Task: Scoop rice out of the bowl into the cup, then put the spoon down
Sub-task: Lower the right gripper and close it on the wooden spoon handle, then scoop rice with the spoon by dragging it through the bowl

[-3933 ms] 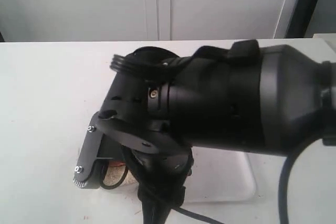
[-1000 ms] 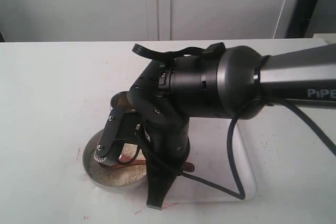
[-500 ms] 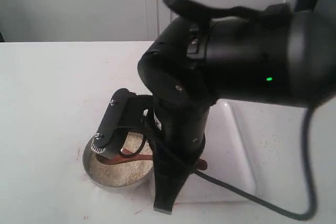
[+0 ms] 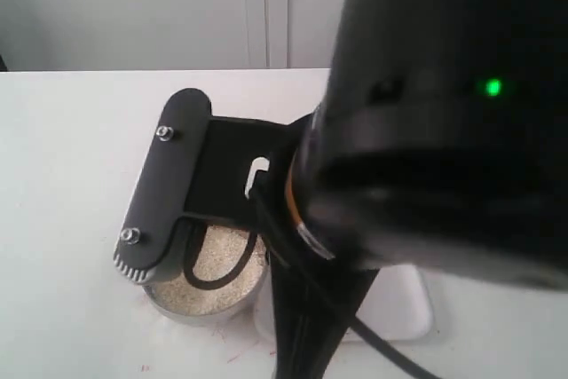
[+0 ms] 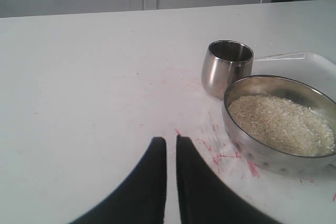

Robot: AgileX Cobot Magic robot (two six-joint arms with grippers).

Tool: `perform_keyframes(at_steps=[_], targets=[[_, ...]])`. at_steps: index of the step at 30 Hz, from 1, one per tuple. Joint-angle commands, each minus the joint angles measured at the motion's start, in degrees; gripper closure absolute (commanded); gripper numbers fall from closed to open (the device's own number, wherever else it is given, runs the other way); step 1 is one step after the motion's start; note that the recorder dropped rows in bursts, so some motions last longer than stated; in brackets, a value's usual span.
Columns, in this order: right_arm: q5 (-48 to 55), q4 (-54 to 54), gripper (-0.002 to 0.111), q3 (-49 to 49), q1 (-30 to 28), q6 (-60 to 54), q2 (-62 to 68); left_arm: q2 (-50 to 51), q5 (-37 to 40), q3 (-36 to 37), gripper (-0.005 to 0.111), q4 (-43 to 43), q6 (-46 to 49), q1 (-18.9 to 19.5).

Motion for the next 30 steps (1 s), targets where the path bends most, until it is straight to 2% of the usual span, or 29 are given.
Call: perform_keyframes(at_steps=[1,5,14,19,24,30], targets=[[0.09,-13.20,0.108,1.75,2.35,4.44,2.68,0.04,-0.16,-0.35,0.092,-0.59,-0.33,-0.06],[0.09,-23.87,0.108,4.85,2.35,8.05,7.37,0.04,-0.16,-0.35,0.092,-0.59,-0.33,-0.06],[0.09,-33.45,0.108,8.84,2.35,9.95,20.09,0.04,-0.16,-0.35,0.092,-0.59,-0.33,-0.06],[0.09,-36.36,0.108,8.81,1.69,10.73,24.63,0.04,-0.16,-0.35,0.092,-0.59,-0.33,-0.06],[0.09,-37.33,0.108,8.81,-2.18,12.17,25.95,0.04,-0.16,-0.35,0.092,-0.59,-0.33,-0.06],[-0.38,-37.44,0.108,8.81,-2.30,12.60,25.95,0.04,-0.16,-0.35,0.092,-0.59,-0.33,-0.06]])
